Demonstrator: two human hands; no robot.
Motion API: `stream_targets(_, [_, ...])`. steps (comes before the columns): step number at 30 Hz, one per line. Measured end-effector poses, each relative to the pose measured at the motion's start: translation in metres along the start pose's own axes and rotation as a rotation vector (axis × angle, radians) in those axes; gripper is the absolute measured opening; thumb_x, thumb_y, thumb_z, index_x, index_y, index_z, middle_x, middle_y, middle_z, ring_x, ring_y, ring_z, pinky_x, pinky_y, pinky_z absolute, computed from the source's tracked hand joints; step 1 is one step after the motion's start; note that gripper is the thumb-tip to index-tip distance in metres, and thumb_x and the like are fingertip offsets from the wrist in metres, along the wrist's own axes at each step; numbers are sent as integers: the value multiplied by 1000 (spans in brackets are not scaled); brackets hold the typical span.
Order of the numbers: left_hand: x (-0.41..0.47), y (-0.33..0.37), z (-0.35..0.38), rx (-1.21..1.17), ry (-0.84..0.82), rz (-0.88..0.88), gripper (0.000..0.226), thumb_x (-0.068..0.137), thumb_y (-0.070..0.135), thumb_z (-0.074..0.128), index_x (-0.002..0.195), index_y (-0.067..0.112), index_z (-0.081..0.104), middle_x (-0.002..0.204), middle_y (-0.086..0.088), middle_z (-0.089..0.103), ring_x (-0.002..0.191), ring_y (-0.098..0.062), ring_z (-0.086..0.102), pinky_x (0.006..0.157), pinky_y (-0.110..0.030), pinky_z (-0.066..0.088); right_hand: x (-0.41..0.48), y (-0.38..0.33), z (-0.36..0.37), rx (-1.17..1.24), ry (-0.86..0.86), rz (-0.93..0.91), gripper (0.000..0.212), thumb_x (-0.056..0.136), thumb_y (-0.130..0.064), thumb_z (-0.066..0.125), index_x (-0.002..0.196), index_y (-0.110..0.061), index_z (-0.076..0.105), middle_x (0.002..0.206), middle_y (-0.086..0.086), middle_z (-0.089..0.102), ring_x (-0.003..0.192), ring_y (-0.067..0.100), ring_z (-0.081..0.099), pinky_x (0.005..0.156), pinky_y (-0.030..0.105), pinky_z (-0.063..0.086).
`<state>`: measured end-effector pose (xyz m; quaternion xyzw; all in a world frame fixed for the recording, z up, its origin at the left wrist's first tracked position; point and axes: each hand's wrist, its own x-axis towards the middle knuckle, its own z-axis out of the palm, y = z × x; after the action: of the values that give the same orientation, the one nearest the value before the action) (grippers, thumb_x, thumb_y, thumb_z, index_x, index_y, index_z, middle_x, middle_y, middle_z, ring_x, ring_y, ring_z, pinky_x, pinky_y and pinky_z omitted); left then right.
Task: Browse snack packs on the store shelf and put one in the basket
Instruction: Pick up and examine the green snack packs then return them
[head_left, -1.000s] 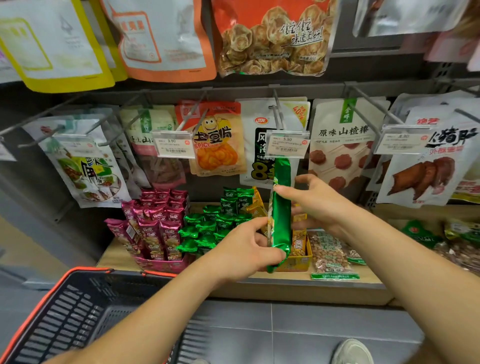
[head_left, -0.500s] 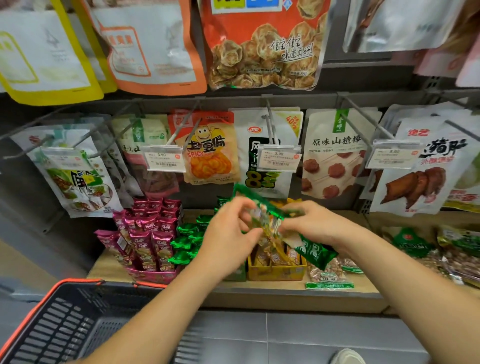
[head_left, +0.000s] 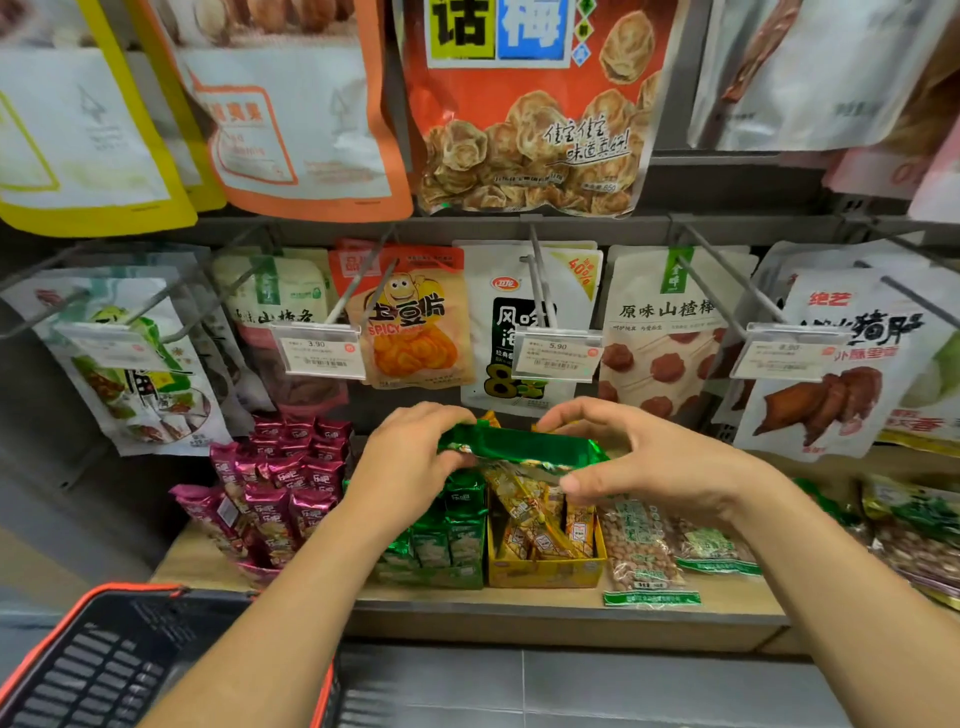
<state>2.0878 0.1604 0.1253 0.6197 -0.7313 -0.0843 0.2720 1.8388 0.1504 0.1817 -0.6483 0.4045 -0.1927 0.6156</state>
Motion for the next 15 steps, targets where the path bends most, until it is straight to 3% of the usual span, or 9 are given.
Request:
stream_targets(2, [7, -2, 5, -46, -12, -33, 39, 82, 19, 73, 119, 29, 64, 119, 7, 63, 103, -17, 56, 93, -35, 45, -1, 0, 1, -30, -30, -49, 49, 77, -10, 80, 116, -33, 63, 128, -1, 60, 106, 22, 67, 84, 29, 56])
stream_targets(5, [18, -6, 13, -157, -19, -135, 37, 80, 25, 76, 113, 36, 64, 111, 8, 66, 93, -16, 60, 86, -37, 50, 4, -2, 5, -21, 117, -144, 38, 82, -22, 76, 113, -41, 67, 123, -6, 63, 103, 14, 68, 85, 27, 56])
stream_targets(8, [25, -9, 22, -244, -161, -218, 39, 77, 31, 79, 112, 40, 66, 109, 7, 68, 100, -14, 62, 90, -36, 52, 16, 4, 10, -297, 330, -232, 34, 89, -24, 68, 121, -33, 64, 126, -7, 61, 111, 16, 62, 96, 30, 50])
stream_targets(11, [28, -13, 29, -178, -319, -241, 47, 82, 21, 76, 123, 38, 62, 126, 2, 64, 115, -18, 59, 98, -38, 50, 29, 14, 16, -666, 412, -234, 40, 92, -28, 65, 131, -27, 58, 123, -6, 58, 118, 12, 53, 97, 15, 34])
stream_targets(15, [31, -15, 27, -200, -340, -240, 58, 81, 18, 75, 131, 41, 55, 127, 3, 62, 104, -18, 64, 93, -37, 53, 46, 17, 26, -612, 515, -227, 44, 87, -28, 71, 130, -26, 61, 116, -11, 61, 110, 0, 50, 96, 9, 34])
